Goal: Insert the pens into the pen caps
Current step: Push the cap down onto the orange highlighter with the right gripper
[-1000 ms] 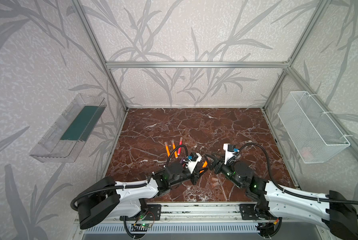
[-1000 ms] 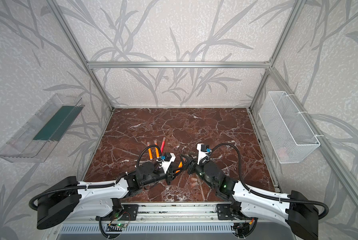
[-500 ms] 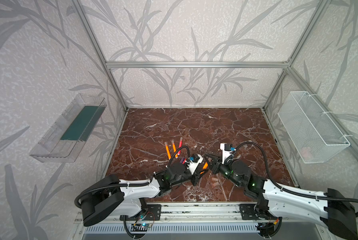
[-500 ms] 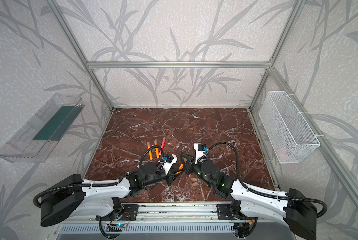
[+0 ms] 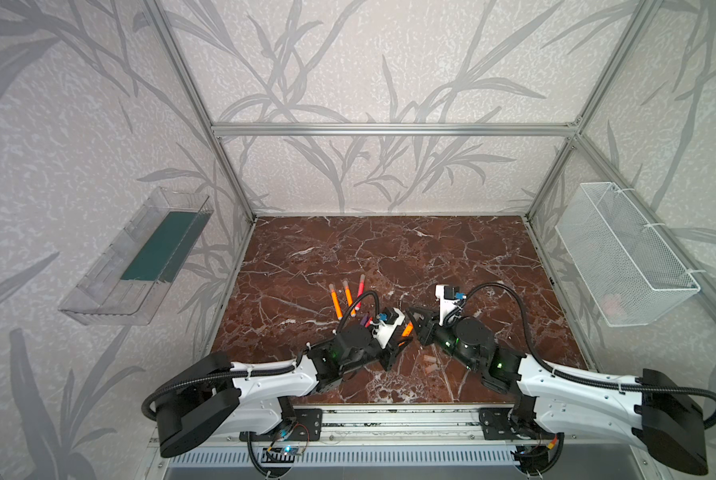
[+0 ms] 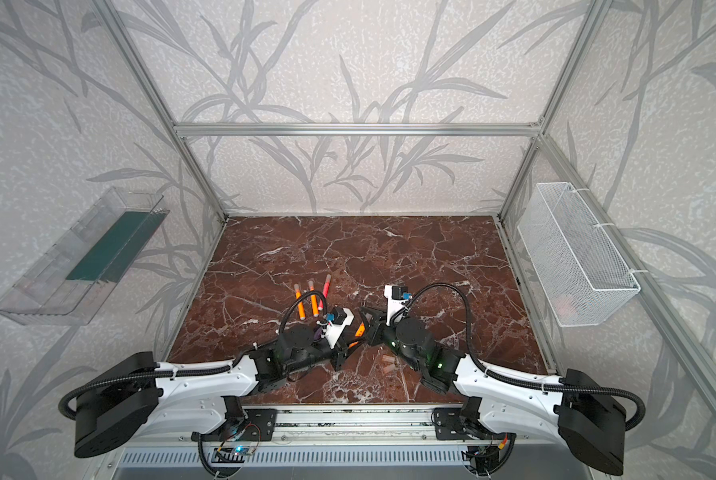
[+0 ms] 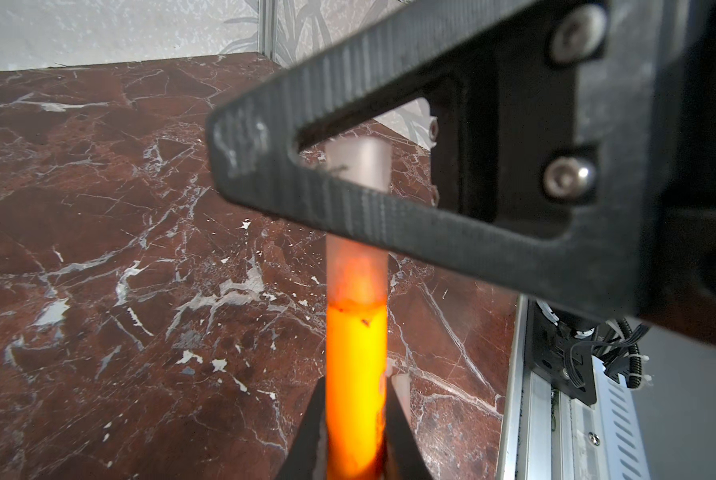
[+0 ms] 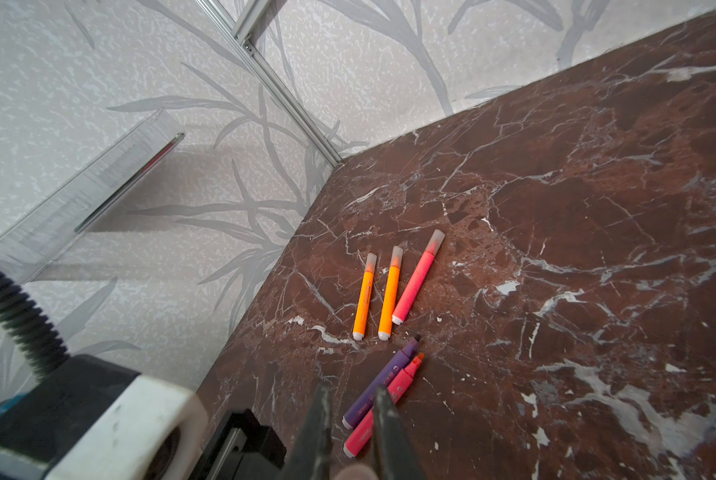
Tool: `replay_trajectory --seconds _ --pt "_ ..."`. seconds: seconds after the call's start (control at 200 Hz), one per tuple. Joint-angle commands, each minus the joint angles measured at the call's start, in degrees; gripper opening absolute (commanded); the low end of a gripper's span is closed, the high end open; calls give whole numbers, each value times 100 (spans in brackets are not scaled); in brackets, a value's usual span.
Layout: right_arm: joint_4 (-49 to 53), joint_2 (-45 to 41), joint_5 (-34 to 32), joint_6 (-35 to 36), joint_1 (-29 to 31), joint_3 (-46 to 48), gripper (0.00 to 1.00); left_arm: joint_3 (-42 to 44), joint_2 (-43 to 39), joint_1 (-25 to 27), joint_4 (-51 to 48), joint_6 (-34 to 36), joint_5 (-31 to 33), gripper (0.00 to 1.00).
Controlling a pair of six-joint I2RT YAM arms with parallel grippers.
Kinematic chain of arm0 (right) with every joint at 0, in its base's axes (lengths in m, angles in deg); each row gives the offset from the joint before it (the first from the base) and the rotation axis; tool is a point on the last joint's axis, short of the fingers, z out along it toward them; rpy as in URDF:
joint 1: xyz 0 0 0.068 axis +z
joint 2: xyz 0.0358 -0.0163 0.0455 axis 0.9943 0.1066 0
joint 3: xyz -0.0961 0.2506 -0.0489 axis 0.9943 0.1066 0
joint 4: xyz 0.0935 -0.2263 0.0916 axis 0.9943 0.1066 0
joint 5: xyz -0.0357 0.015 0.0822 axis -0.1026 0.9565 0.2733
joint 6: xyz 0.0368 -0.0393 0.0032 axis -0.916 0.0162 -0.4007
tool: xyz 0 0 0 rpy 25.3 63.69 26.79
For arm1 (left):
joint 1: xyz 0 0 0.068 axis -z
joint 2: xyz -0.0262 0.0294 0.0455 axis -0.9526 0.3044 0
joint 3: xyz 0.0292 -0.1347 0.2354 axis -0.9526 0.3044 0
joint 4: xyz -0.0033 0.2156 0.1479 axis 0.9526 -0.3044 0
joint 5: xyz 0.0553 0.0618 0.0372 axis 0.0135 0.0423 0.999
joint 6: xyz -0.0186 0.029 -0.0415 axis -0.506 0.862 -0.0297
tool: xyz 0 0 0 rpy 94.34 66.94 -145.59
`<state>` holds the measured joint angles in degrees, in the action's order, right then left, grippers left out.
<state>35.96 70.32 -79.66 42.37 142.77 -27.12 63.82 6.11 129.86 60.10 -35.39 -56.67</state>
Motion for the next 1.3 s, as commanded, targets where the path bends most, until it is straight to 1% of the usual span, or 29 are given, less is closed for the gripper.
replay_trajectory --seconds 0.0,0.12,0.19,0.23,0.245,0.28,0.39,0.505,0.525,0.59,0.64,0.69,0.72,0.74,0.77,0.82,0.87,0.905,0.99,1.035,1.095,1.185,1.244,1.299 --pt "88 233 515 150 161 33 0 -545 -367 -175 170 135 79 0" --pt "-112 392 683 328 240 41 0 -623 -525 -453 265 8 -385 0" --pt "-410 465 859 525 289 105 0 -601 -624 -597 335 -221 -495 0" --pt "-544 495 905 533 335 136 0 -593 -695 -657 331 -242 -495 0" --pt "-568 505 909 702 353 141 0 -599 -732 -664 307 -237 -480 0" --pt "-599 521 892 793 397 147 0 -613 -810 -680 227 -201 -457 0" --pt "-726 621 889 891 514 164 0 -588 -1053 -704 78 -72 -474 0" --pt "-1124 813 1198 1161 680 173 0 -486 -1294 -740 84 29 -494 0" --pt "-1355 848 1252 1223 718 174 0 -473 -1330 -747 88 39 -485 0" --pt "-1510 953 1299 1340 819 148 0 -435 -1416 -781 74 53 -473 0" --pt "-1450 1027 1149 1276 897 86 0 -434 -1474 -801 36 65 -413 0" --pt "-1120 1112 857 991 957 -48 0 -434 -1521 -801 18 119 -197 0" --pt "-614 1157 630 650 986 -189 0 -451 -1553 -800 -21 164 21 0" --pt "-240 1191 462 188 1003 -294 0 -465 -1565 -801 -57 195 194 0" --pt "173 1295 328 -274 1044 -404 0 -498 -1575 -801 -127 261 443 0" --pt "159 1467 402 -607 1138 -459 0 -590 -1582 -801 -286 407 863 0" --pt "166 1601 263 -864 1336 -513 0 -669 -1569 -797 -399 533 1223 0" --pt "211 1672 119 -844 1497 -617 0 -707 -1550 -799 -413 620 1438 0" --pt "859 1774 -421 -800 1822 -1000 0 -707 -1540 -801 -354 707 1905 0" --pt "989 1809 -660 -798 1896 -1081 0 -698 -1550 -801 -343 717 2103 0" --pt "937 1819 -815 -880 1902 -1016 0 -689 -1588 -799 -376 705 2222 0" --pt "317 1840 -827 -751 1904 -753 0 -669 -1684 -801 -477 634 2108 0" --pt "-171 1859 -778 -519 1904 -572 0 -641 -1787 -818 -550 557 1887 0" --pt "-416 1842 -794 -349 1900 -449 0 -612 -1902 -859 -611 466 1660 0"
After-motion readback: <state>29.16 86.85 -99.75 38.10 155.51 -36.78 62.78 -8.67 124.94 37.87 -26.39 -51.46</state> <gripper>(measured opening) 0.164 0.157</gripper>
